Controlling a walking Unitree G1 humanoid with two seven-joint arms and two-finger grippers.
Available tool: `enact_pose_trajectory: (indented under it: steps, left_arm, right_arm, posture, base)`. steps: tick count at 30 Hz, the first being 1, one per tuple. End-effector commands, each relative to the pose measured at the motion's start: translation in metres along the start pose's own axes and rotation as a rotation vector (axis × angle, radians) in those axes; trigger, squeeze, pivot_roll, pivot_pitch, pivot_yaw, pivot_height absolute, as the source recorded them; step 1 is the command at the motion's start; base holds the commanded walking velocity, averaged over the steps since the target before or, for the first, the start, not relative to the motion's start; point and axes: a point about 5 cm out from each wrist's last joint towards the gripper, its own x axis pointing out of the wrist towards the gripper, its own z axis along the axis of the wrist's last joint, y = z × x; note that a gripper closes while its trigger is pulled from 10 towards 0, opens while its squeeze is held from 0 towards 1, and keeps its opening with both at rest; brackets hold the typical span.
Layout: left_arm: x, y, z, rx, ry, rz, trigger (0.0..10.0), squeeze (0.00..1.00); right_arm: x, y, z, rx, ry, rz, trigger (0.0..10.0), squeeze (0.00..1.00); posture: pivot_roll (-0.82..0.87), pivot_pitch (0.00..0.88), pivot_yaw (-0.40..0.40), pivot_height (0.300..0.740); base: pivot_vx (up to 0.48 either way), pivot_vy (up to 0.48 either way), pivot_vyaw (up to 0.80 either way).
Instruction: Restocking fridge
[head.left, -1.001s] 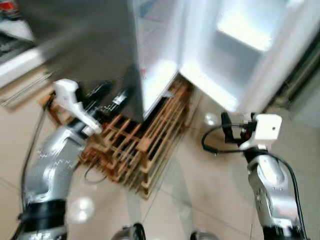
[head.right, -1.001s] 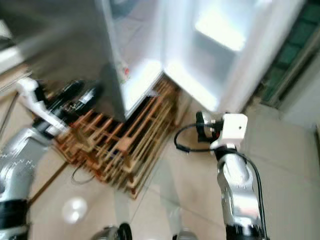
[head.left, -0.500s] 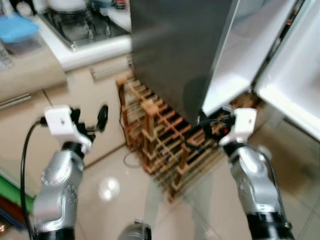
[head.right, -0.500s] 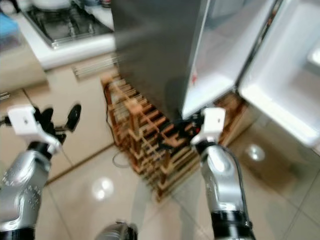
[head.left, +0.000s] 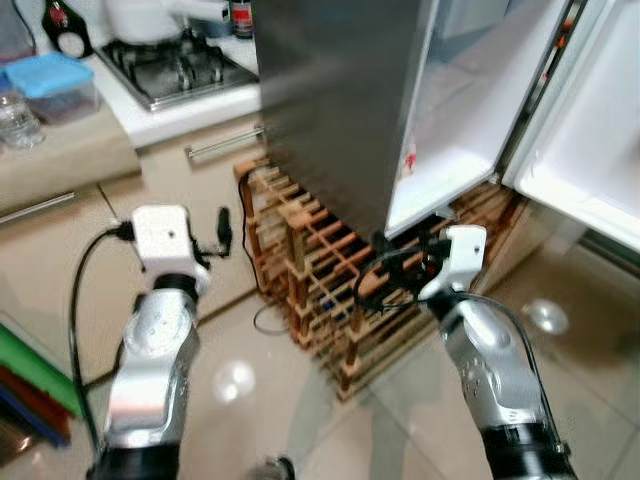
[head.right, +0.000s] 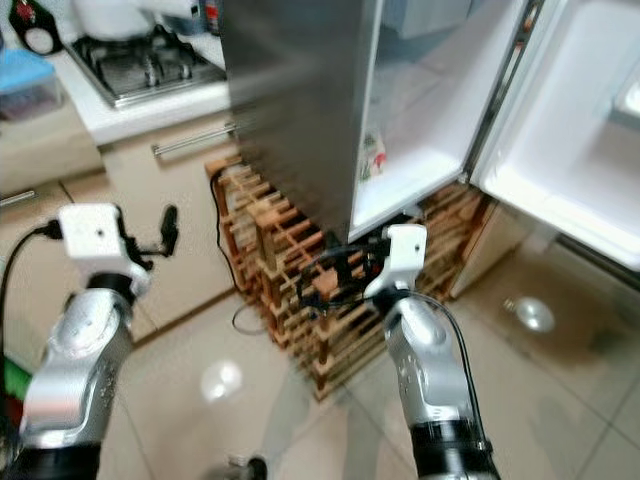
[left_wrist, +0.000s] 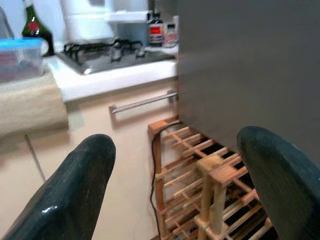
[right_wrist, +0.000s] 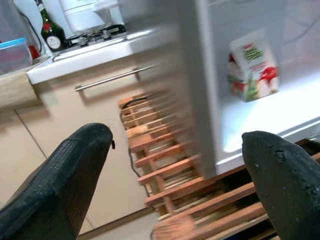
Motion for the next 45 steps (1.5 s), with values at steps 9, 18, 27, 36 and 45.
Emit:
enact_pose_trajectory:
  steps: [9,18,27,36,45]
  left_arm:
    - [0.006,0.022,-0.003,-0.047,0.000,0.067,10.0,0.00]
    - [0.005,0.026,-0.008,-0.090,0.004,0.082,10.0,0.00]
    - [0.003,0.019,-0.007,-0.087,-0.004,0.057,10.0,0.00]
    - [0.013,0.007,-0.011,-0.138,0.006,0.036,10.0,0.00]
    - [0.023,-0.010,0.010,-0.094,-0.097,-0.039,10.0,0.00]
  right_arm:
    - [0.009,-0.011,0.010,-0.033,-0.044,-0.112,10.0,0.00]
    - [0.010,0.001,0.007,-0.059,-0.047,-0.040,10.0,0.00]
    - [0.011,0.000,0.009,-0.076,-0.063,-0.025,10.0,0.00]
    - [0.015,-0.003,0.017,-0.225,-0.077,-0.061,10.0,0.00]
    - [0.013,-0.015,0.026,-0.236,-0.115,-0.124,10.0,0.00]
  posture:
    - [-0.04,0.000,0.027,0.740]
    - [-0.04,0.000,0.027,0.740]
    - [-0.04,0.000,0.020,0.740]
    - [-0.06,0.000,0.014,0.740]
    - [-0.07,0.000,0.012,0.740]
  base:
    - [0.000,0.000,0.14]
    - [0.000,0.000,0.66]
    - [0.000,0.000,0.60]
    - [0.050,0.000,0.56]
    - [0.455,0.000,0.30]
